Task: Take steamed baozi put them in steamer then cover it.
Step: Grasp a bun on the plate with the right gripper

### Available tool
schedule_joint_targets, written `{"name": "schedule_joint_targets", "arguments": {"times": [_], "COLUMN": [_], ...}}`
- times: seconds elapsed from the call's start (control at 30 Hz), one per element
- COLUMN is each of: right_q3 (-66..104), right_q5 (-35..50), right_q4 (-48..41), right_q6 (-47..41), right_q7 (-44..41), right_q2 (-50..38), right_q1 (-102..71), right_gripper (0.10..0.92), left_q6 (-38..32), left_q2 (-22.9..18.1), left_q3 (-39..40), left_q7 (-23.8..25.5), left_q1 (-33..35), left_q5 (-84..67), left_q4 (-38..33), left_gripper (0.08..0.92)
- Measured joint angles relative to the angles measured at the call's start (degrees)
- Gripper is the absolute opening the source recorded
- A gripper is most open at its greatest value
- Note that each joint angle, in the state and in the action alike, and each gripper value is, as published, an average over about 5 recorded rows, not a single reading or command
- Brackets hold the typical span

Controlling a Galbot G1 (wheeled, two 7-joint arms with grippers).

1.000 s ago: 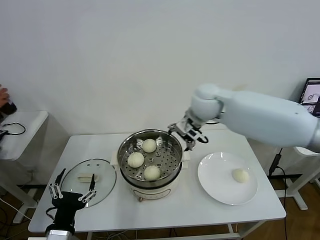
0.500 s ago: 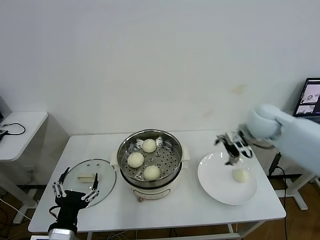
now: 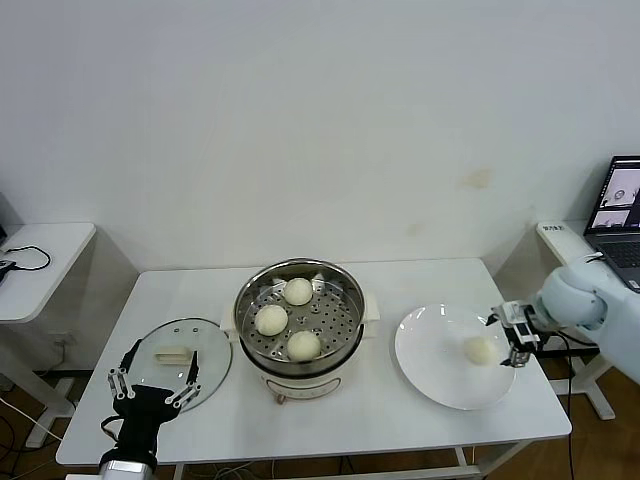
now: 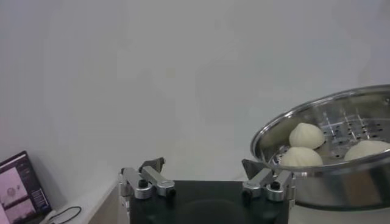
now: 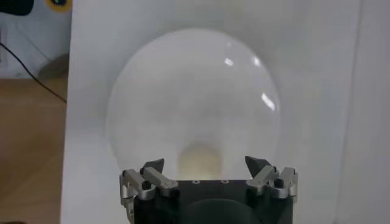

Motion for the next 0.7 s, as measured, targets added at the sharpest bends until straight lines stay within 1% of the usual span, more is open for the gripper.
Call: {"name": "schedule_joint_targets", "arguments": {"times": [0.3, 0.7], "right_q3": [6.37, 8.78], "right_q5": [-2.73, -4.05], "right_q4": [-6.29, -13.91], "right_q6": [0.90, 1.67], "right_q7": [1.65, 3.40], "right_q2": [2.62, 8.71], "right_q1": [-7.22, -9.12], "right_gripper": [0.823, 0.823], "left_q6": [-0.01, 0.03], "left_q2": [-0.12, 0.00], "left_q3": [-0.33, -1.18], "left_q7": [-0.02, 0.00], "left_q1": [0.74, 0.96], "left_q5": [0.24, 0.25], "left_q4": [-0.29, -0.45], "left_gripper": [0.823, 0.823]}}
